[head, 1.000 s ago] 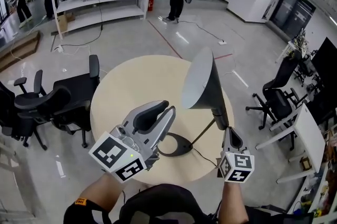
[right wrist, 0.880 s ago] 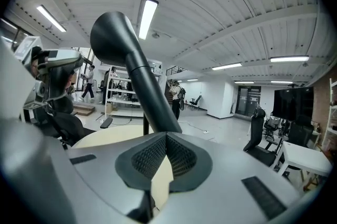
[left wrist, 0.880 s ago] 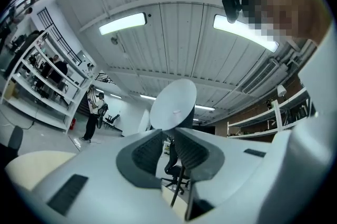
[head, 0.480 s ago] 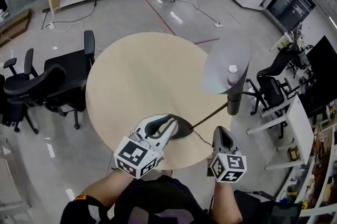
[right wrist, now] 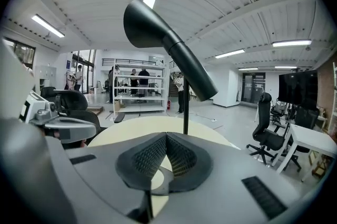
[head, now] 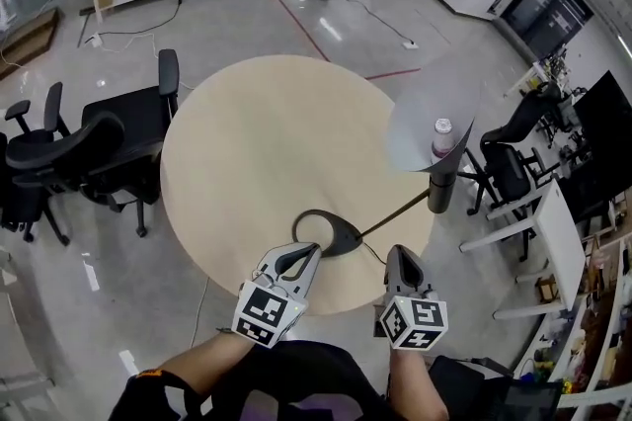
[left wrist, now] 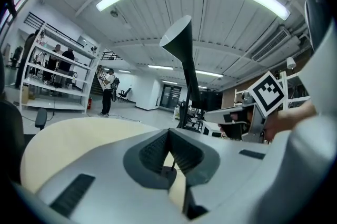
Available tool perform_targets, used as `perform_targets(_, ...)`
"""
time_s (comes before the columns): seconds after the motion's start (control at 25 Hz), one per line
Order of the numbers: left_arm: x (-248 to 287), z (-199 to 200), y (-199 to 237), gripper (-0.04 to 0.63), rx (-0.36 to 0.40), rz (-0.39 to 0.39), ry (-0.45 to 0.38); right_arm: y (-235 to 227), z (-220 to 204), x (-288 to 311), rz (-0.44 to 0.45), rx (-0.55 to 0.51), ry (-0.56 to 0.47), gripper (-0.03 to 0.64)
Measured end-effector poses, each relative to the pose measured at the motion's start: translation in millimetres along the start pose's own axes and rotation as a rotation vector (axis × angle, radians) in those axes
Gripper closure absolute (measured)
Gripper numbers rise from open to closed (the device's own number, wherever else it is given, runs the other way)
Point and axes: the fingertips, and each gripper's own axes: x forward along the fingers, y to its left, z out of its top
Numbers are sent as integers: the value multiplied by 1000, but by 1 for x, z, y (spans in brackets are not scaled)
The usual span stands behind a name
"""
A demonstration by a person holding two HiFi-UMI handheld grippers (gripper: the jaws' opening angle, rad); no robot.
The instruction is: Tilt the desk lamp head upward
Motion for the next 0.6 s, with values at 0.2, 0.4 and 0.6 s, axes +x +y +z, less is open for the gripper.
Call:
perform_targets(0.2, -4, -21, -24, 548, 1, 15, 49, -1, -18, -21, 13, 24, 10, 606)
perform_targets(0.4, -8, -35, -70, 548, 16, 8, 80, -16, -41, -62, 11, 53, 17, 607)
perform_targets(0.6, -13, -51, -127, 548, 47, 0, 97, -35, -68, -113, 10, 73, 9, 606)
